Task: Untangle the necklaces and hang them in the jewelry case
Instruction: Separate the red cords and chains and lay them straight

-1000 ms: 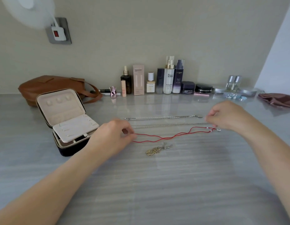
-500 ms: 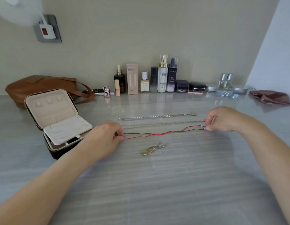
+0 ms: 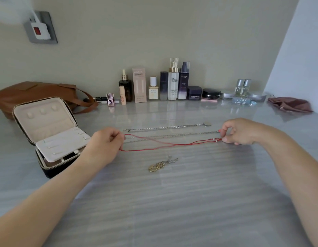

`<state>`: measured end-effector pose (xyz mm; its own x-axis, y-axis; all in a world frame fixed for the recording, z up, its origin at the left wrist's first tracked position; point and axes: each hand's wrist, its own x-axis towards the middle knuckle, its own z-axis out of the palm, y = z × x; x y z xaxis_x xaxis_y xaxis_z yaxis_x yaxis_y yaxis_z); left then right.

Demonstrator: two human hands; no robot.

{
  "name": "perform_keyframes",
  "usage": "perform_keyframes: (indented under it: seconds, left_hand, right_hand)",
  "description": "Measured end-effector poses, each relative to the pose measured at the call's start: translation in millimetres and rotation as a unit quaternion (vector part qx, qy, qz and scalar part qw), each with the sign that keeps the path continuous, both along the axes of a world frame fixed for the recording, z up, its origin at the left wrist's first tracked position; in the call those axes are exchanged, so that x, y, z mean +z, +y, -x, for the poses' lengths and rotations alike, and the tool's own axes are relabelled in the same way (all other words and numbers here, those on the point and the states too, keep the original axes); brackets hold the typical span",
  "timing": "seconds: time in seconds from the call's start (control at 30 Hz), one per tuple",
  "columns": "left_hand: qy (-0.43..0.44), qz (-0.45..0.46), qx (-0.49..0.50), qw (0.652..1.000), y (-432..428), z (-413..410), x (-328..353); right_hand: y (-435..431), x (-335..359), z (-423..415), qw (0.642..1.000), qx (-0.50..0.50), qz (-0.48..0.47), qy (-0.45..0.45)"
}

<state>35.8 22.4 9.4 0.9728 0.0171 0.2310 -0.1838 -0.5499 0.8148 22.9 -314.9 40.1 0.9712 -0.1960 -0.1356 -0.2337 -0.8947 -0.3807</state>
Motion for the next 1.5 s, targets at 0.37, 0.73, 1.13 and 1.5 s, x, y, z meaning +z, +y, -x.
perform_keyframes:
  seconds: [0.37,0.73,1.13,1.5]
  left_hand:
    - [-0.046,-0.136,-0.048,0.988,5,5,4]
    - [0.048,-0.188,-0.12,0.974,17,12,17]
    - [0.128,0.255,-0.046,0.957,2,14,19]
    - [0.089,-0.021,-0.008,0.996,5,10,23]
  right_hand:
    - [-4,1,3,0.999,-0.014,-0.035,0.012]
    - [0,1,5,0.998,0.029,0.054,0.011]
    - [-5,-2,1,0.998,0.028,0.049,0.008]
    - [-5,-1,1,0.998,0.032,0.051,0.002]
